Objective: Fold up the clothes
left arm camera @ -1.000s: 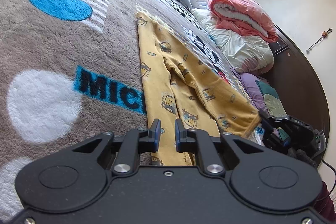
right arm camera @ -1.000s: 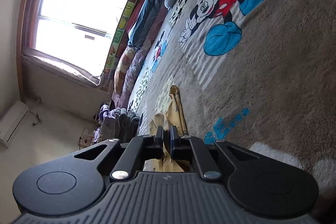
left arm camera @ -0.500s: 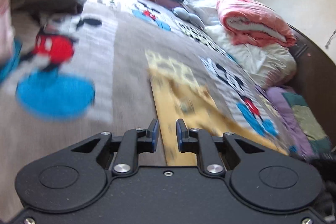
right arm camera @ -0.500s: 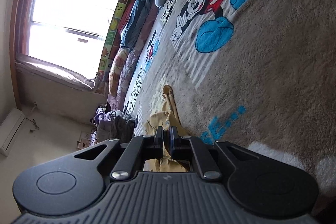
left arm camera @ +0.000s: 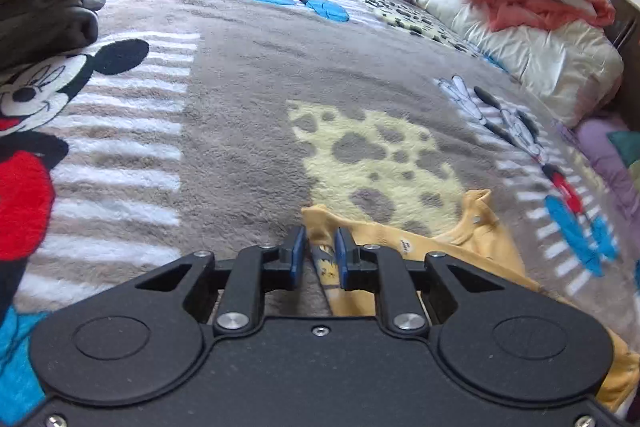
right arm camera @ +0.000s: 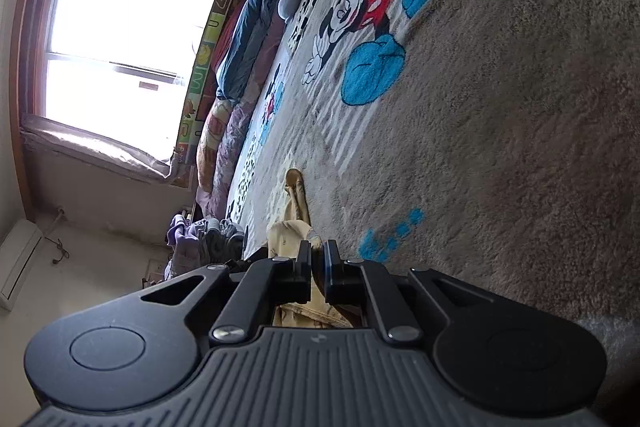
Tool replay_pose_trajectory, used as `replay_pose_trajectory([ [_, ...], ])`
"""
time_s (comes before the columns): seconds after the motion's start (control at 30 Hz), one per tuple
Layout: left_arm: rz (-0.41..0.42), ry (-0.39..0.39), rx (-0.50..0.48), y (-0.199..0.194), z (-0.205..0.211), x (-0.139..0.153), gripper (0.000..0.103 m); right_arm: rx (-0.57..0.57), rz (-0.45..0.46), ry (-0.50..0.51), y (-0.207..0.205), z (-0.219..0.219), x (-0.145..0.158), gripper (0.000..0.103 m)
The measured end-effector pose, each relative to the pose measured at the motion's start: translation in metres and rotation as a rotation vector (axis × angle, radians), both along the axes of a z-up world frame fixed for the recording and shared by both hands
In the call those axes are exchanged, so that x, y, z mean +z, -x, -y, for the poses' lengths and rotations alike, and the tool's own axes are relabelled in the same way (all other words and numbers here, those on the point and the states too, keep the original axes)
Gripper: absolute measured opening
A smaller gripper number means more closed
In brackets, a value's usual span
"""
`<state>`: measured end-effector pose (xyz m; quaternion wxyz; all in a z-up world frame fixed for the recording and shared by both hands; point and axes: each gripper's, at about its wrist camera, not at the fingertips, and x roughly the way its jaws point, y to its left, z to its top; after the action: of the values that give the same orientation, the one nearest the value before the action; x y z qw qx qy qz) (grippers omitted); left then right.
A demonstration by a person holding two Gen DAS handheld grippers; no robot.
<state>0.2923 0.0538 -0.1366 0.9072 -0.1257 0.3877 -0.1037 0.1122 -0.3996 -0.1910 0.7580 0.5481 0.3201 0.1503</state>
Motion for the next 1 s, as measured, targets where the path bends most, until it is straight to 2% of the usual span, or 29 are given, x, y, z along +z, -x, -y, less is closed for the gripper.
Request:
replay_pose_trajectory([
  [0.1, 0.024, 0.058, 0.019, 0.006, -0.008, 0.008, 0.015, -0.002, -0.004, 0.003, 0.002, 0.001, -0.007, 0.008],
  [0.2, 0.009, 0.084, 0.038, 0.003, -0.008, 0.003, 0.015, -0.005, 0.009, -0.003, 0.002, 0.003, -0.009, 0.008],
  [0.3, -0.022, 0.073, 0.038, -0.004, -0.006, -0.006, 0.016, 0.002, 0.038, 0.02, 0.002, 0.001, -0.003, 0.008],
  [0.37, -0.015, 0.123, 0.052, 0.01, -0.011, -0.001, 0.018, 0.012, 0.069, 0.039, 0.002, -0.002, 0.006, 0.008],
  [0.4, -0.009, 0.153, 0.06, 0.018, -0.015, 0.002, 0.02, 0.02, 0.09, 0.057, 0.003, -0.005, 0.013, 0.008],
  [0.43, -0.003, 0.182, 0.068, 0.026, -0.018, 0.005, 0.029, 0.031, 0.112, 0.078, 0.003, -0.007, 0.019, 0.008],
  [0.47, 0.002, 0.212, 0.076, 0.034, -0.022, 0.007, 0.043, 0.042, 0.135, 0.1, 0.004, -0.01, 0.025, 0.008],
  [0.53, 0.013, 0.271, 0.092, 0.051, -0.029, 0.013, 0.058, 0.068, 0.18, 0.147, 0.007, -0.017, 0.038, 0.008],
  [0.67, 0.036, 0.388, 0.124, 0.083, -0.043, 0.025, 0.059, 0.144, 0.278, 0.252, 0.012, -0.033, 0.068, 0.008],
  [0.73, 0.039, 0.418, 0.124, 0.105, -0.045, 0.026, 0.06, 0.189, 0.328, 0.306, 0.018, -0.047, 0.082, 0.008],
  [0.87, 0.041, 0.501, 0.155, 0.147, -0.052, 0.02, 0.062, 0.284, 0.424, 0.405, 0.029, -0.076, 0.105, 0.008],
  [1.0, 0.033, 0.577, 0.188, 0.175, -0.059, 0.01, 0.064, 0.392, 0.481, 0.506, 0.037, -0.114, 0.115, 0.008],
])
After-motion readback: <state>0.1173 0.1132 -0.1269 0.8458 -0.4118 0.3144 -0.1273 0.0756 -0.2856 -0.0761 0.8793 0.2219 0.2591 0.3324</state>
